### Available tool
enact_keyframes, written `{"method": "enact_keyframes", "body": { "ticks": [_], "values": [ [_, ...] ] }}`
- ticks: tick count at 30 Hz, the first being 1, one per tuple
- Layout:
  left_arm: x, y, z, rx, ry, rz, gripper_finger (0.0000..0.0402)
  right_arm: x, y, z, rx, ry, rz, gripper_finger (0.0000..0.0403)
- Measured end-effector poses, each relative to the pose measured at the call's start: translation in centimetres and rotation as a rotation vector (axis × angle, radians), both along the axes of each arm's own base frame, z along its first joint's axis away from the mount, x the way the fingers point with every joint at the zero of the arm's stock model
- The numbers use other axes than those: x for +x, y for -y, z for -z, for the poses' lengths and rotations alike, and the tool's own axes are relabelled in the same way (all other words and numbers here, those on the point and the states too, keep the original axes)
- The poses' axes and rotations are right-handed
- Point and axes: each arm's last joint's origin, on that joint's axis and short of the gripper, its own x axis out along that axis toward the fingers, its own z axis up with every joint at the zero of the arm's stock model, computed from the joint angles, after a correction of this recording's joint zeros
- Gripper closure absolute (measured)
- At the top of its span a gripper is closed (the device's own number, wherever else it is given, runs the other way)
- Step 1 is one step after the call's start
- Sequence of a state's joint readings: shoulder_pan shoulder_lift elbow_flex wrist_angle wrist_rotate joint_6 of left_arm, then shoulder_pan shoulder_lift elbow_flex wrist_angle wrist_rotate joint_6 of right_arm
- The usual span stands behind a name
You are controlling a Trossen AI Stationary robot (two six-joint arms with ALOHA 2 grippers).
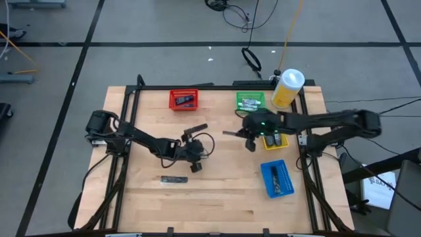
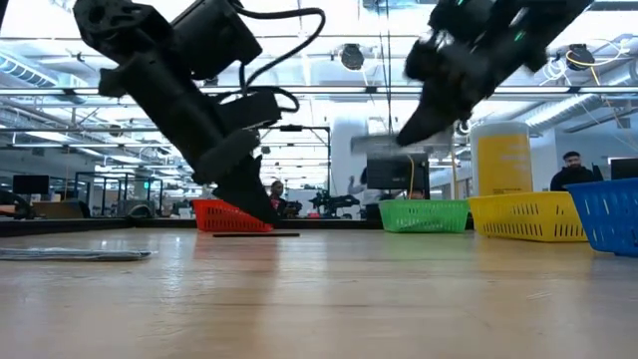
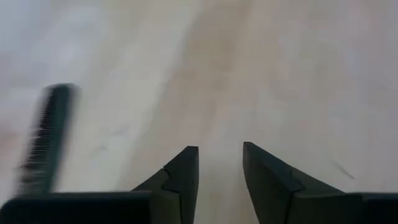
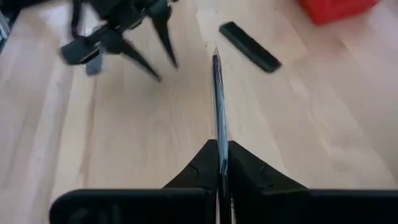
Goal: Pick & Place Travel size toiletries
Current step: Put the black comb into the blue bin
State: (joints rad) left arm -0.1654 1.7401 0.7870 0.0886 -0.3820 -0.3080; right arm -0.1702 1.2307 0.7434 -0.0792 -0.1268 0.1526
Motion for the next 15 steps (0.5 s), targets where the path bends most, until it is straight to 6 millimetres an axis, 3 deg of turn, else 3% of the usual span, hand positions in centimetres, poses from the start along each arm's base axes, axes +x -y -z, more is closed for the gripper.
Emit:
{"method": "enact_keyframes", "body": {
  "ticks": [8, 12, 15],
  "values": [
    [0.3, -0.1, -0.6, 0.087, 0.141, -0.224, 0.0272, -4.9, -3.8, -6.1, 0.057, -0.213, 0.069, 0.0395],
    [0.4, 0.1, -0.8, 0.085, 0.167, -0.221, 0.0272, -6.7, -5.7, -8.0, 0.228, -0.379, 0.04, 0.0394],
    [0.4, 0.3, -0.8, 0.089, 0.169, -0.211, 0.0272, -7.9, -7.3, -8.3, 0.426, -0.538, 0.005, 0.0394]
  ]
}}
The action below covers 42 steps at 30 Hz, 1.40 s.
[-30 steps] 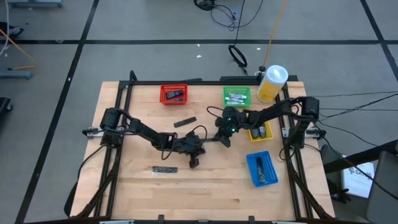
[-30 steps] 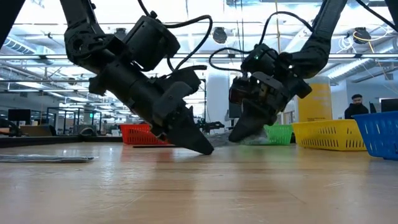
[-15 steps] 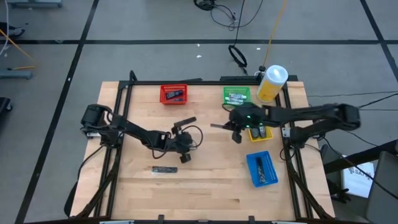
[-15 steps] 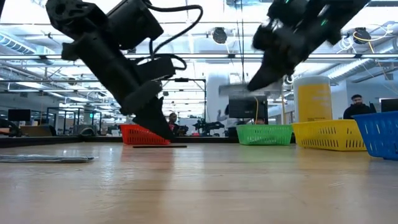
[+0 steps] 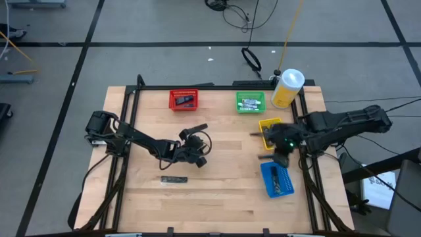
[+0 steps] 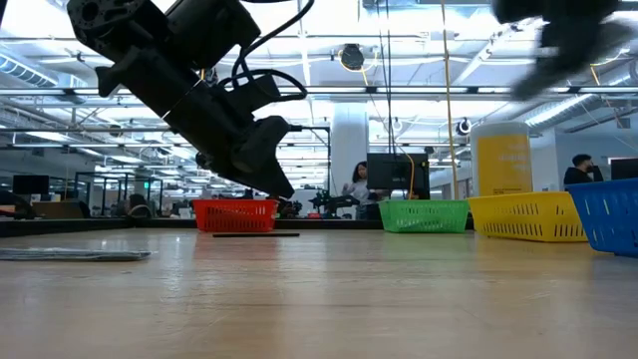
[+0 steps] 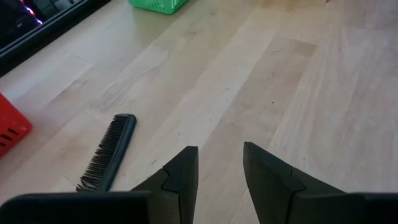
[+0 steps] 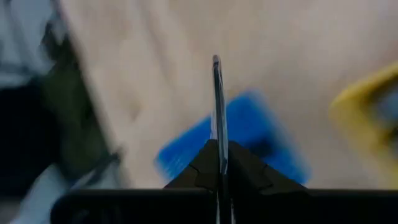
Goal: Pick & Place Travel size toiletries
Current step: Put the black comb into the blue bin
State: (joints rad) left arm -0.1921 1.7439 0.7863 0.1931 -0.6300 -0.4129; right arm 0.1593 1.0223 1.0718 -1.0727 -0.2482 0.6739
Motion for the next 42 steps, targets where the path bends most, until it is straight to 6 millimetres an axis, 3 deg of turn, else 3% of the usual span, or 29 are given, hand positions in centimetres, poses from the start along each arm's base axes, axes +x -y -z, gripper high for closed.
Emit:
{"method": "enact_keyframes", "body": {
  "ticks": [6, 12, 19, 27, 34, 42],
  "values": [
    [0.0, 0.0, 0.0, -0.001, 0.003, 0.0, 0.0272, -1.3, -2.6, 1.2, 0.215, -0.216, -0.13, 0.0393],
    [0.1, 0.0, -0.1, -0.011, 0.014, -0.006, 0.0272, -0.4, -3.5, 3.5, 0.269, -0.281, -0.281, 0.0388],
    [0.2, 0.1, -0.2, -0.028, 0.033, 0.007, 0.0272, 0.8, -3.9, 7.5, 0.351, -0.336, -0.449, 0.0386],
    [0.3, 0.1, -0.4, -0.03, 0.052, 0.009, 0.0272, 3.0, -3.0, 10.6, 0.312, -0.269, -0.619, 0.0386],
    [0.4, 0.1, -0.4, -0.03, 0.054, 0.008, 0.0272, 3.8, -2.5, 13.2, 0.23, -0.282, -0.84, 0.0385],
    [0.5, -0.1, -0.5, -0.029, 0.064, 0.005, 0.0272, 3.7, -2.0, 14.0, 0.052, -0.329, -0.972, 0.0363]
  ]
}}
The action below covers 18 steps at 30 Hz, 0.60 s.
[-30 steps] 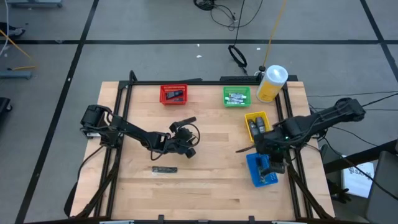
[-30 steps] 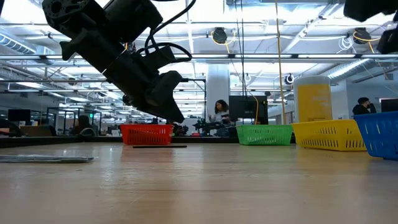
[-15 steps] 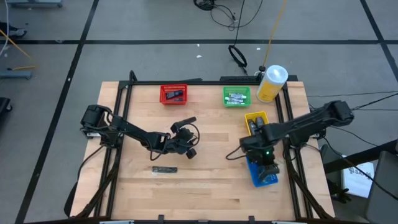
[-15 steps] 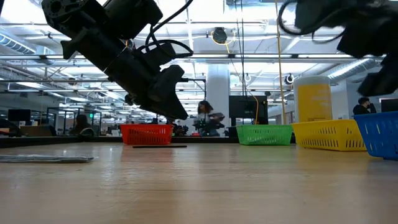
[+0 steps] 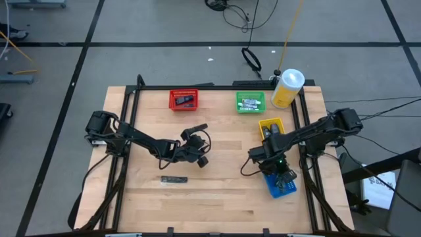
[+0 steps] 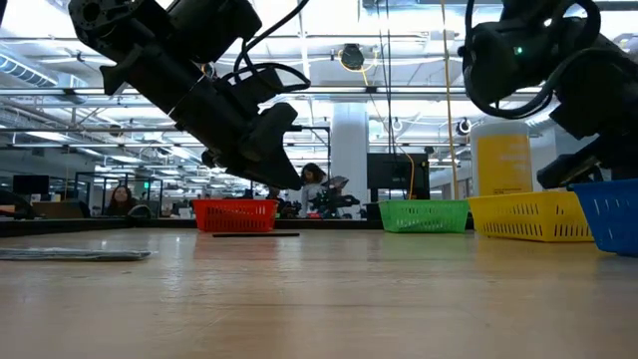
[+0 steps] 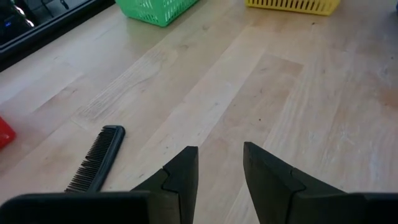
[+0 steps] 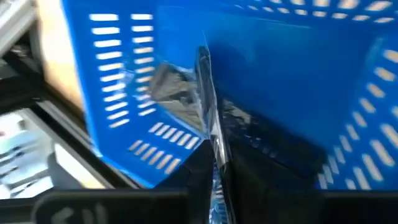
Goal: Pick & Place Travel size toiletries
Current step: Put the black comb into the blue bin
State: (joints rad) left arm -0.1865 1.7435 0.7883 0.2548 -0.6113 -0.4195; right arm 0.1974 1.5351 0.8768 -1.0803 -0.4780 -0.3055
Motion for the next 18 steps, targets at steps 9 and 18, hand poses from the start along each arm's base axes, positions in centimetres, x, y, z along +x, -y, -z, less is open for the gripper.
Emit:
{"method": "enact_keyframes", "body": {
  "ticks": [9, 18],
  "values": [
    [0.1, 0.0, -0.1, 0.013, 0.003, 0.012, 0.0272, 1.3, 0.1, -1.6, -0.048, 0.03, 0.077, 0.0238],
    [0.1, 0.0, -0.1, 0.007, 0.001, 0.018, 0.0272, 2.7, 0.1, -5.7, -0.218, 0.015, 0.189, 0.0161]
  ]
}}
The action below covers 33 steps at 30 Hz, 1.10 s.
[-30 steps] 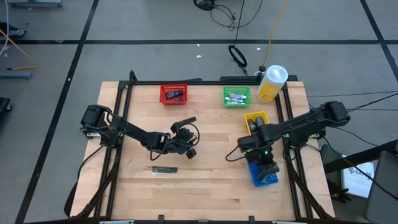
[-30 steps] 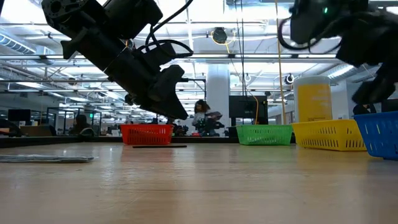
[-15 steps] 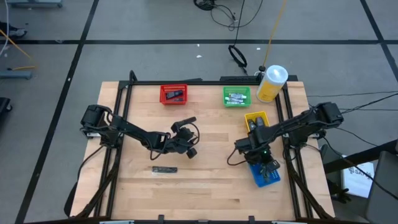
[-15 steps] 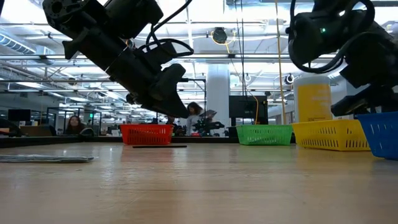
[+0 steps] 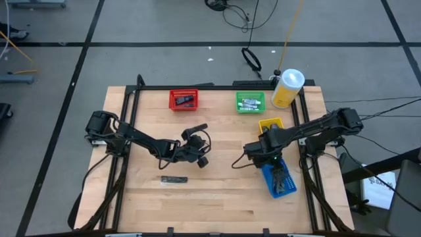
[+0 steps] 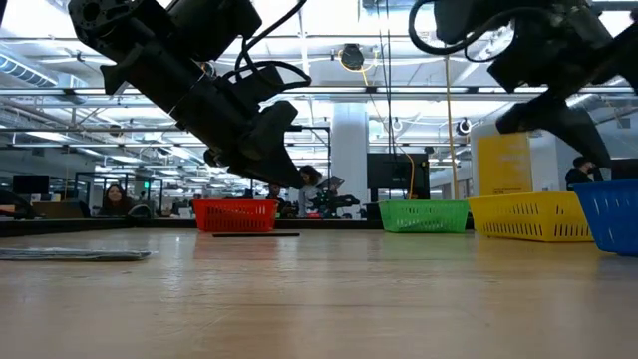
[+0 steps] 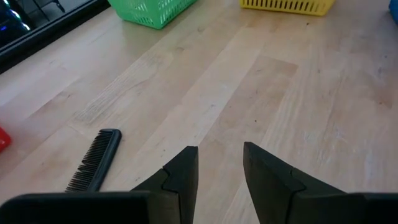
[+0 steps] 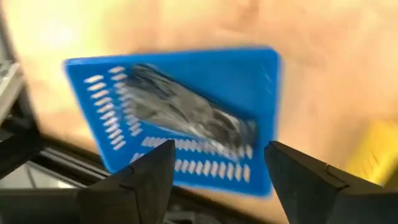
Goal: Pick & Place Travel size toiletries
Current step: Put the black comb into the blue bin
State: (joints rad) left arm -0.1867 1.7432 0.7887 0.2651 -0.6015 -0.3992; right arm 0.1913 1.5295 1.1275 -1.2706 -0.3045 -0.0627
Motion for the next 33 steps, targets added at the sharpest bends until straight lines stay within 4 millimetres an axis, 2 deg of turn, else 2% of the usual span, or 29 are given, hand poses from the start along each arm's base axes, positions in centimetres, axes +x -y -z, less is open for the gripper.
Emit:
{"method": "enact_keyframes", "body": {
  "ticks": [3, 6, 10, 13, 18, 21, 25, 29, 33],
  "values": [
    [0.0, 0.0, 0.0, -0.008, -0.003, 0.012, 0.0272, 0.0, 0.3, -0.2, -0.115, 0.009, 0.083, 0.0172],
    [0.0, 0.2, 0.0, -0.008, -0.01, 0.029, 0.0272, 0.7, 0.0, 0.4, -0.192, 0.189, 0.135, 0.0193],
    [-0.2, 0.8, -0.1, 0.033, -0.034, 0.075, 0.0272, 2.2, -0.7, 1.7, -0.241, 0.607, 0.162, 0.022],
    [-0.8, 1.5, -1.1, 0.079, -0.039, 0.072, 0.0272, 3.3, -0.8, 3.1, -0.221, 0.95, 0.213, 0.0235],
    [-4.2, 2.0, -4.0, 0.17, -0.114, -0.045, 0.0272, 4.3, 0.3, 4.6, -0.106, 1.491, 0.316, 0.0251],
    [-6.9, 2.2, -5.8, 0.156, -0.136, -0.107, 0.0272, 4.8, 1.2, 5.3, -0.13, 1.575, 0.332, 0.0254],
    [-10.8, 2.5, -7.5, 0.094, -0.184, -0.129, 0.0272, 6.3, 1.5, 5.7, -0.151, 1.578, 0.331, 0.0249],
    [-14.1, 3.3, -8.6, -0.006, -0.266, -0.066, 0.0273, 8.2, 1.3, 6.6, -0.158, 1.554, 0.333, 0.0236],
    [-16.4, 4.2, -8.9, -0.128, -0.346, -0.014, 0.0272, 10.0, 0.9, 8.3, -0.155, 1.528, 0.33, 0.022]
  ]
}}
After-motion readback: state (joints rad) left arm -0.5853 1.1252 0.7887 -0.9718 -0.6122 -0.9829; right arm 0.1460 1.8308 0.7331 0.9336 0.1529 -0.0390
